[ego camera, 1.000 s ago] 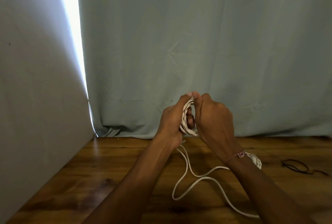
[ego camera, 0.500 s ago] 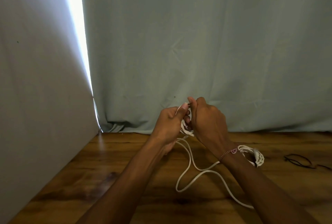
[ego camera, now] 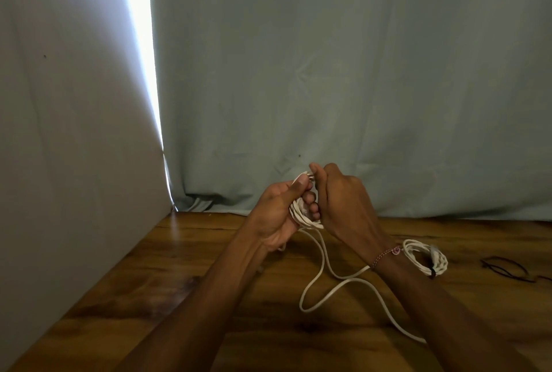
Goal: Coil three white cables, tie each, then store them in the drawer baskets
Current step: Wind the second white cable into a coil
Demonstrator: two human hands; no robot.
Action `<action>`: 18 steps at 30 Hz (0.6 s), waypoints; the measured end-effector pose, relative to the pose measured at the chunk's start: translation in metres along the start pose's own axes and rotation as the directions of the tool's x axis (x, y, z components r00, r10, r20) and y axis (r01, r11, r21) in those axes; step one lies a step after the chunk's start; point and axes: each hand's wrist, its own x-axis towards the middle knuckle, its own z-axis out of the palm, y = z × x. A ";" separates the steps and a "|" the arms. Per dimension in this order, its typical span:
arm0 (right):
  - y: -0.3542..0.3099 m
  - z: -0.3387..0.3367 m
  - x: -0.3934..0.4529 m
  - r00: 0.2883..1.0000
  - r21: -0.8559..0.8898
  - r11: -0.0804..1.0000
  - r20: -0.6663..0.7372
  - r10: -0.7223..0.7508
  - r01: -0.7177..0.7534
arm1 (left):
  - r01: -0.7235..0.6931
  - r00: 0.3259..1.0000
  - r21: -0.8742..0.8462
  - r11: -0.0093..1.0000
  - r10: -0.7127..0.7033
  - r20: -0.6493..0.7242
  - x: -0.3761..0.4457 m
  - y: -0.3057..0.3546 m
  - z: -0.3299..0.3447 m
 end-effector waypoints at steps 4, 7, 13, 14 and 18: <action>0.005 0.003 -0.001 0.998 0.037 0.999 0.049 0.033 -0.035 | 0.017 0.997 -0.072 0.997 -0.011 0.081 0.002 -0.008 -0.010; 0.010 0.009 -0.002 0.997 0.087 0.995 0.061 0.051 -0.057 | 0.027 0.993 -0.088 0.996 -0.017 0.114 0.004 -0.012 -0.017; 0.017 0.020 -0.004 0.999 0.213 0.976 0.006 0.035 -0.035 | 0.029 0.982 -0.140 0.990 -0.001 0.190 0.008 -0.017 -0.030; 0.017 0.021 -0.006 0.999 0.239 0.970 0.009 0.050 -0.050 | 0.032 0.983 -0.145 0.989 -0.005 0.183 0.008 -0.018 -0.029; 0.010 0.025 -0.010 0.992 0.313 0.941 0.052 0.117 -0.127 | 0.048 0.989 -0.127 0.991 -0.030 0.142 0.011 -0.021 -0.033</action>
